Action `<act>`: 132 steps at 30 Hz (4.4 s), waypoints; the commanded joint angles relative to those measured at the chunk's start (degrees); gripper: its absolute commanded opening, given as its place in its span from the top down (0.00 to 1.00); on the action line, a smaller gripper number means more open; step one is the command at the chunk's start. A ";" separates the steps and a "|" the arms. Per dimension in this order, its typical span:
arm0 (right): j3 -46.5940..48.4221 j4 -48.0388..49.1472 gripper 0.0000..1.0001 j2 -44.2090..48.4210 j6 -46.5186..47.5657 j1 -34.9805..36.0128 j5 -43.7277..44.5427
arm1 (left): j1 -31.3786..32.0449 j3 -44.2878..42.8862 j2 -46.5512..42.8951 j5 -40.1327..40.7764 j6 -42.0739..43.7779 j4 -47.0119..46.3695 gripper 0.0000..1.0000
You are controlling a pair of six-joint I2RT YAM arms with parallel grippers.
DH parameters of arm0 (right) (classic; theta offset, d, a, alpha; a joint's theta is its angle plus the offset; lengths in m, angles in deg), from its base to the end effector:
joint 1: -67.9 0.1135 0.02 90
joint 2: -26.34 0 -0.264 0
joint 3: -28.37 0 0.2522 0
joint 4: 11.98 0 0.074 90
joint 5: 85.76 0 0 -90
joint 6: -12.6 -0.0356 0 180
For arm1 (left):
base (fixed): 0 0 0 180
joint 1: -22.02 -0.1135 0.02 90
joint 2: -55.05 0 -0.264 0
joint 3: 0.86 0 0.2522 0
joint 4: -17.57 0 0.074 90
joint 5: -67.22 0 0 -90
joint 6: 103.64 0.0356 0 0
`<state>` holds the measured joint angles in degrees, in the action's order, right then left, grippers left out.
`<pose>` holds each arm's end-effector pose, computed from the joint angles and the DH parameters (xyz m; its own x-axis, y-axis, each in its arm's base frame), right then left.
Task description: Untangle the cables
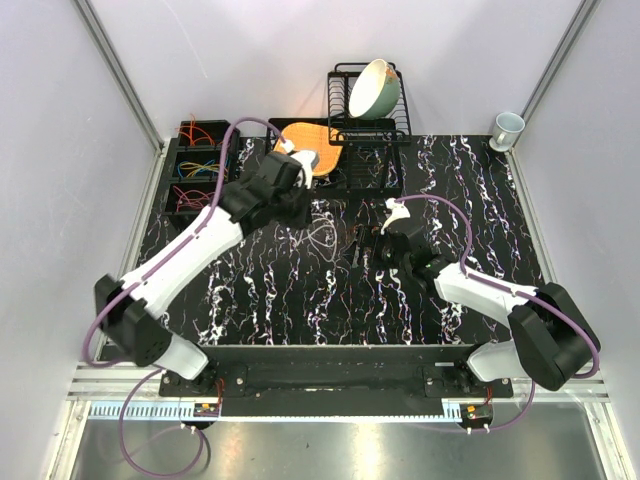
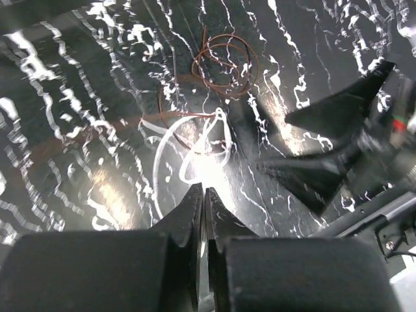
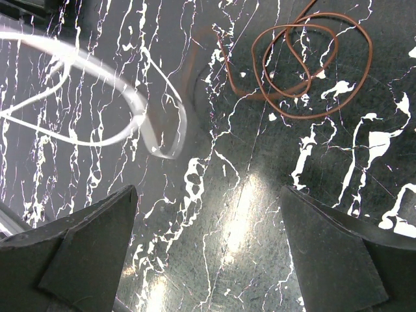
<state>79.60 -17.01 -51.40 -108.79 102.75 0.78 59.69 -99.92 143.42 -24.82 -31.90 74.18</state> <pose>0.2310 0.1635 0.2016 -0.6855 0.1562 -0.7111 -0.2993 0.8299 0.4709 0.2656 -0.2067 0.3455 -0.7375 0.1738 -0.6526 0.4204 0.8744 -0.2423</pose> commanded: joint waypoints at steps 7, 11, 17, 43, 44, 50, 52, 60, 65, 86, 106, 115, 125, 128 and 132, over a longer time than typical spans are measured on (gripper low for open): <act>0.85 0.67 0.04 1.01 -0.24 -0.31 1.88 | 0.04 14.54 -4.09 6.88 -5.29 3.12 0.74; 0.85 0.58 0.04 1.09 -0.16 -0.31 1.97 | 0.12 14.02 -4.18 7.67 -5.82 3.29 0.47; 0.94 0.50 0.04 0.92 -0.33 -0.22 2.06 | 0.12 10.42 -2.60 8.55 -5.56 2.59 0.36; 1.02 0.32 0.04 0.83 -0.51 -0.22 2.32 | 9.44 19.12 11.01 10.56 -25.60 -16.57 0.44; 1.02 0.41 0.04 0.74 -0.51 -0.22 2.32 | 9.53 18.94 11.72 11.09 -25.94 -16.66 0.46; 1.02 0.41 0.04 0.83 -0.51 -0.22 2.32 | 9.88 20.34 13.05 14.87 -26.91 -18.59 0.48; 1.02 0.32 0.04 0.83 -0.51 -0.22 2.32 | 9.88 20.78 12.87 16.27 -27.00 -19.21 0.48; 1.02 0.41 0.04 0.65 -0.51 -0.22 2.32 | 9.88 19.64 15.07 18.57 -26.82 -19.03 0.49; 1.11 0.41 0.04 0.74 -0.42 -0.22 2.23 | 9.97 19.20 17.35 19.44 -27.44 -19.38 0.55; 1.20 0.32 0.04 0.65 -0.42 -0.31 2.15 | 9.79 19.91 11.32 25.77 -25.60 -12.20 1.00; 1.99 -0.56 0.04 -0.22 -0.51 -0.22 2.23 | -3.21 11.83 -22.10 34.73 -10.92 8.99 1.00; 3.39 -0.65 0.04 -1.37 1.16 -0.22 -0.74 | -7.79 11.12 -28.17 16.74 -6.70 4.79 1.00; 13.05 2.52 0.00 -11.81 3.71 -0.13 -15.86 | -7.70 7.17 -28.44 14.70 -7.75 6.98 1.00; 18.23 2.87 0.00 -17.18 2.93 -0.13 -17.36 | -7.79 5.85 -28.61 13.30 -7.93 7.86 1.00; 25.35 4.43 0.00 -22.62 -3.20 -0.13 -21.05 | -7.79 5.49 -29.14 11.89 -7.76 8.47 1.00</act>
<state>98.58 -16.24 -70.85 -107.24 102.71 -14.96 51.91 -91.79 115.54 -9.85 -40.42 82.81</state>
